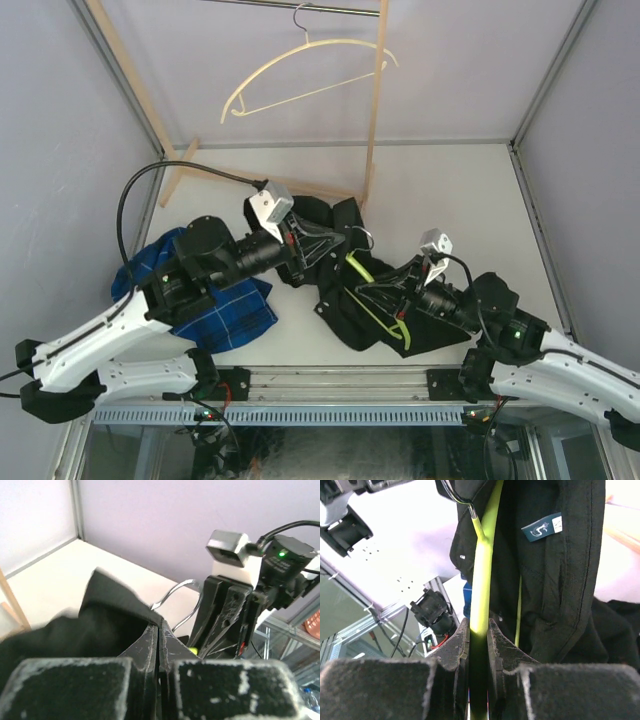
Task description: Place the shirt on the hanger
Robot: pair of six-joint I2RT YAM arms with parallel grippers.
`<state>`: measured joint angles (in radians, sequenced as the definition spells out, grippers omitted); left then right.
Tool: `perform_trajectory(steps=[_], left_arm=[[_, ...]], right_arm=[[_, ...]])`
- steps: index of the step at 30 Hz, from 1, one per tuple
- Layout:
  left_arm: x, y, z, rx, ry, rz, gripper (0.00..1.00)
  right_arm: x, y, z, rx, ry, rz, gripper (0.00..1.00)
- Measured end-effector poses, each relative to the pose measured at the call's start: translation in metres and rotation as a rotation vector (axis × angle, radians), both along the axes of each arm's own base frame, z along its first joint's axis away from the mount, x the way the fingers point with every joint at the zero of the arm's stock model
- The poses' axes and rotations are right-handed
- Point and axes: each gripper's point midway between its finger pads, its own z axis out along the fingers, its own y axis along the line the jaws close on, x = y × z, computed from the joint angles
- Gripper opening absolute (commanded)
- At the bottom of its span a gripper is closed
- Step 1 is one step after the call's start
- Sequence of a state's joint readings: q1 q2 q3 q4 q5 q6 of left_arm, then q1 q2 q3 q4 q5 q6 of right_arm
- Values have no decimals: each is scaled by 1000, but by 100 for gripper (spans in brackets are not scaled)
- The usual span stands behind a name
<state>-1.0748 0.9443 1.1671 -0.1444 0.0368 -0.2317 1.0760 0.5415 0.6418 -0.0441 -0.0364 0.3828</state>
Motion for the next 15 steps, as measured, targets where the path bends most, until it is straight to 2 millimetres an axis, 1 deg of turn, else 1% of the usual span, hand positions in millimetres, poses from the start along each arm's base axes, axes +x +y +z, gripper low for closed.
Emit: perform_trajectory(steps=[2, 5, 9, 12, 15], left_arm=[[-3, -3, 6, 26, -16, -28, 0], [-7, -9, 7, 76, -24, -71, 0], [-14, -15, -1, 121, -15, -123, 0], [-18, -15, -7, 142, -5, -146, 0], [-21, -15, -9, 149, 0, -162, 0]], right_arm=[[-4, 6, -1, 2, -10, 38, 0], [-6, 12, -1, 13, -21, 65, 0], [-8, 15, -4, 45, -41, 81, 0], [-9, 14, -7, 72, -55, 85, 0], [-10, 12, -8, 96, -64, 84, 0]])
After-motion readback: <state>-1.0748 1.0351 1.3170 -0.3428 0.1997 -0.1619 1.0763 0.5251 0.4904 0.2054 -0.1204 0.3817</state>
